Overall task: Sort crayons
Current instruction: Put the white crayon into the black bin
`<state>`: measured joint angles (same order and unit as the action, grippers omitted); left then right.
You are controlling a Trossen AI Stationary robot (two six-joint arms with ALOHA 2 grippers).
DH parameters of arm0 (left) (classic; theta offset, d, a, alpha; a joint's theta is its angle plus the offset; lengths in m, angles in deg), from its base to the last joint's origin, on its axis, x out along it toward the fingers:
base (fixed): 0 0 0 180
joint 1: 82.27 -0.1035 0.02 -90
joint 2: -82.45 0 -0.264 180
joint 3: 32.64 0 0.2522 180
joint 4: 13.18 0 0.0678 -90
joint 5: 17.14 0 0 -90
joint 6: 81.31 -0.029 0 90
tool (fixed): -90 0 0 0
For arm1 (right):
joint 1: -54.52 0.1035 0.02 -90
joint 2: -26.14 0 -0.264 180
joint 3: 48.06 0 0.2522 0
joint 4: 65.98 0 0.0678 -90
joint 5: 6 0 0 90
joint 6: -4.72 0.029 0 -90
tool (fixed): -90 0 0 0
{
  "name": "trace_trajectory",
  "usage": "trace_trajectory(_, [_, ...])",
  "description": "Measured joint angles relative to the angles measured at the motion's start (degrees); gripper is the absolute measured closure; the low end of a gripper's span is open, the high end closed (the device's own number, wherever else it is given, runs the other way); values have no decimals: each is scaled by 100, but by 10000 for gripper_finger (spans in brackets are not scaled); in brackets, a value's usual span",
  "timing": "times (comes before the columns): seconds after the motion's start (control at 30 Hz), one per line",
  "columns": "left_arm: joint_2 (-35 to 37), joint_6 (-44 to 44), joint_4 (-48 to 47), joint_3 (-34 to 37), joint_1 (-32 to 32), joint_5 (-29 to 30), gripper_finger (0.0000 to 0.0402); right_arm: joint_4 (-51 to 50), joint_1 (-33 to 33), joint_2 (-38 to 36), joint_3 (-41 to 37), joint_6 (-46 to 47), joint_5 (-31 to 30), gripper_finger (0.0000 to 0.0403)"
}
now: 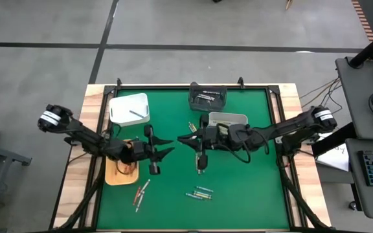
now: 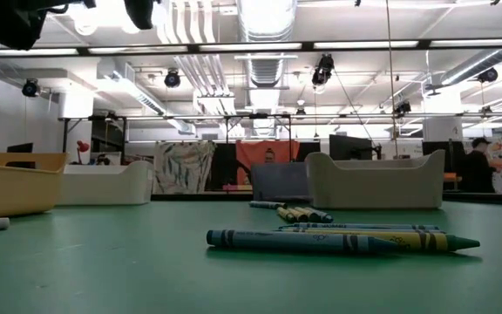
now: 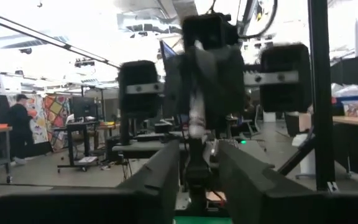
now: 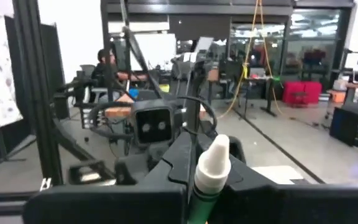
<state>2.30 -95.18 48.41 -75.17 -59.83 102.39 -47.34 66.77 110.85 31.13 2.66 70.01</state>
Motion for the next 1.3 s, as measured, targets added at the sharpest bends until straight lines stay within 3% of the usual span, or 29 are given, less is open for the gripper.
trace_trajectory(0.07, [263,2,3,209,-5,21,282,-588,9,-29,178,4,-233,393])
trace_trajectory(0.17, [677,57,-93,510,-2,372,248,-2220,-58,-87,573,39,-1065,393])
trace_trajectory(0.27, [1017,135,-159,766,-9,455,226,-3977,-420,-104,957,148,-2050,393])
trace_trajectory(0.33, [1159,138,-184,858,-7,450,220,-4961,-850,-105,1090,238,-2232,393])
trace_trajectory(0.47, [1299,144,-164,895,-7,452,217,-5827,-2072,-105,1085,291,-1472,394])
trace_trajectory(0.67, [1418,32,-176,872,-7,716,217,-5623,-4000,219,968,245,341,394])
trace_trajectory(0.8, [1441,-63,-179,869,-9,1097,217,-5633,-4772,672,931,353,1285,388])
trace_trajectory(0.87, [1439,-65,-186,869,-9,1450,217,-5622,-4914,916,926,206,1594,379])
trace_trajectory(1.03, [1476,47,-464,869,-8,2222,217,-5339,-4972,1390,960,68,1569,334])
trace_trajectory(1.3, [971,2008,-828,863,-13,2504,217,-5283,-4927,1521,1358,537,1596,257])
